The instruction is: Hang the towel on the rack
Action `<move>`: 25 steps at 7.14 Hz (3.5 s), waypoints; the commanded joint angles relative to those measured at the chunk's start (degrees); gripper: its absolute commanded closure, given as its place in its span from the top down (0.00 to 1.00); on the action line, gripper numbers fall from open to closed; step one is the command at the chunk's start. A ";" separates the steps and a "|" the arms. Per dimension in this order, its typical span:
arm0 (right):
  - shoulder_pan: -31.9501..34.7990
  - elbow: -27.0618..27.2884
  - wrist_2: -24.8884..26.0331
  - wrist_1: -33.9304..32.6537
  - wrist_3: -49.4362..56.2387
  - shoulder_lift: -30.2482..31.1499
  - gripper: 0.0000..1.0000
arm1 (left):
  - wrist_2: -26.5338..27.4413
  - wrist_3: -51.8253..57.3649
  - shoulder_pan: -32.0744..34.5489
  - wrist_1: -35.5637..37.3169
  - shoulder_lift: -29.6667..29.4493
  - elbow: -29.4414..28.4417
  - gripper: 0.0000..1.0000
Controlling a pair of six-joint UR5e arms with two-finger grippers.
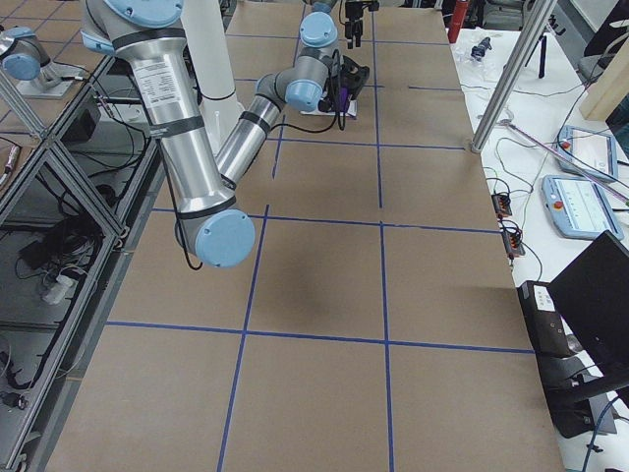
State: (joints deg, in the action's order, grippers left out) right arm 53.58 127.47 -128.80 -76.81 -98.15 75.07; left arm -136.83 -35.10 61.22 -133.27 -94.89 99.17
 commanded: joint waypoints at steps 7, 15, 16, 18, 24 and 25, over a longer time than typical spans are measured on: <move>33.32 -14.97 -4.26 -23.93 97.42 20.91 1.00 | 3.79 44.07 24.47 39.09 -1.95 -7.68 1.00; 29.84 -21.83 -5.32 -27.52 100.12 21.69 1.00 | -0.72 40.21 24.56 40.71 1.82 -8.20 1.00; 29.83 -21.92 -5.41 -27.69 100.26 21.95 1.00 | -0.98 37.07 24.56 40.46 1.64 -7.16 1.00; 29.83 -21.83 -5.41 -27.60 100.35 22.57 1.00 | -0.98 36.34 24.82 40.29 6.02 -1.61 1.00; 29.83 -25.17 -5.58 -24.18 100.09 22.49 1.00 | -0.37 36.33 25.70 40.46 11.48 3.05 1.00; 29.83 -25.17 -5.67 -24.18 100.09 22.57 1.00 | -0.80 36.68 25.44 40.03 11.40 1.05 1.00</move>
State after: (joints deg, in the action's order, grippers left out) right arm 83.41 102.34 -134.43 -101.03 1.94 97.60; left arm -137.42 1.19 86.81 -92.85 -83.94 101.77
